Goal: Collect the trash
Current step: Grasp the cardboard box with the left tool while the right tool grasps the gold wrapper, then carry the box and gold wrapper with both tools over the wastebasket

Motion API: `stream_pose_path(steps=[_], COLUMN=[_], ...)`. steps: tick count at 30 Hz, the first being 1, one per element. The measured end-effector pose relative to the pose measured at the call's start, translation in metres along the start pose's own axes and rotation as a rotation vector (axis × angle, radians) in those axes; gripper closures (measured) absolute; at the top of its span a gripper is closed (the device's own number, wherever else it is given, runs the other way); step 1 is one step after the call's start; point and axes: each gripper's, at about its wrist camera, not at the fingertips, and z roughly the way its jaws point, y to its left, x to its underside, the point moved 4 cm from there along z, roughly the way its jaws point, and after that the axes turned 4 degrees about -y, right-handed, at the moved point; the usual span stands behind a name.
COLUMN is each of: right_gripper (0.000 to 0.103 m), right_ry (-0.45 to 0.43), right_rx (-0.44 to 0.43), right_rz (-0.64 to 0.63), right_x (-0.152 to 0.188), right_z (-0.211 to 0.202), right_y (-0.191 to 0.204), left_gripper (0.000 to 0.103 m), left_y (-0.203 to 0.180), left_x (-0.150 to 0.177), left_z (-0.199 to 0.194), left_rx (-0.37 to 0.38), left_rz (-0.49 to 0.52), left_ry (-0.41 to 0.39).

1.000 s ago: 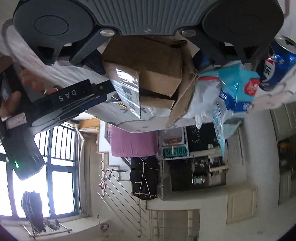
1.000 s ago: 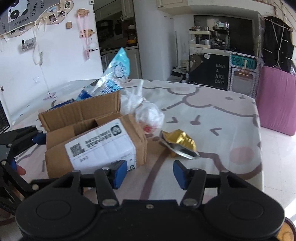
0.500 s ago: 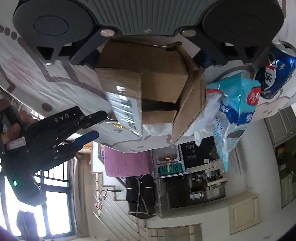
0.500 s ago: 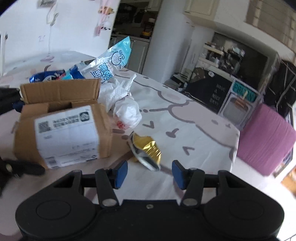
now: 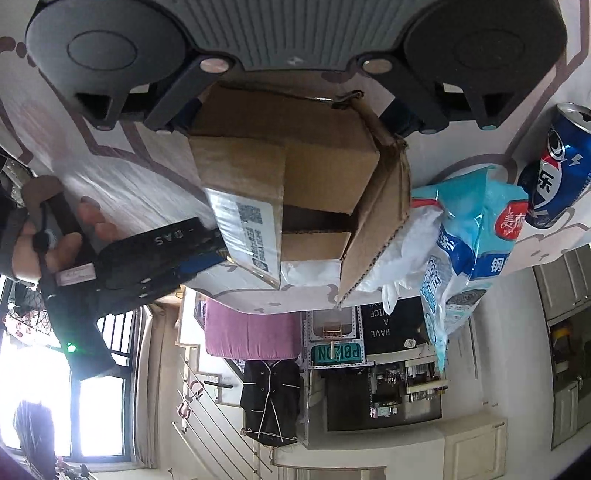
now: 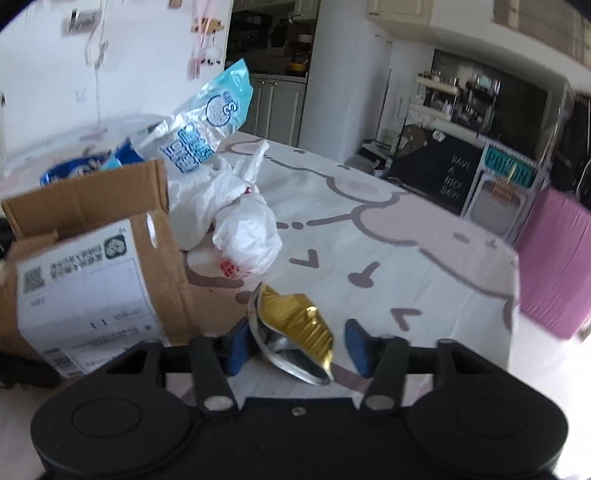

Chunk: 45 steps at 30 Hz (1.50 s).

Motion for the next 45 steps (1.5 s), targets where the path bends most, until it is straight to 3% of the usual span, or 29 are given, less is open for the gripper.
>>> stream_pose_path(steps=[4, 7, 16, 29, 38, 45], right_gripper=[0.061, 0.061, 0.061, 0.061, 0.061, 0.061], right_ry=[0.002, 0.008, 0.004, -0.079, -0.117, -0.161], right_rx=[-0.051, -0.019, 0.011, 0.044, 0.09, 0.119], right_rz=[0.049, 0.066, 0.168, 0.211, 0.231, 0.264], right_x=[0.008, 0.013, 0.027, 0.037, 0.048, 0.055], right_z=[-0.01, -0.022, -0.069, -0.154, -0.203, -0.24], right_y=[0.004, 0.01, 0.021, 0.028, 0.025, 0.015], left_gripper=[0.014, 0.014, 0.017, 0.017, 0.017, 0.017], left_y=[-0.006, -0.009, -0.016, -0.054, -0.081, -0.112], left_x=[-0.001, -0.003, 0.004, 0.004, -0.016, -0.029], left_z=[-0.004, -0.014, -0.039, -0.076, -0.107, -0.118], left_rx=[-0.038, -0.086, -0.127, -0.197, -0.286, -0.285], left_rz=[0.033, 0.05, -0.144, -0.256, -0.255, -0.244], left_ry=[-0.019, -0.074, -0.096, -0.076, -0.107, -0.123])
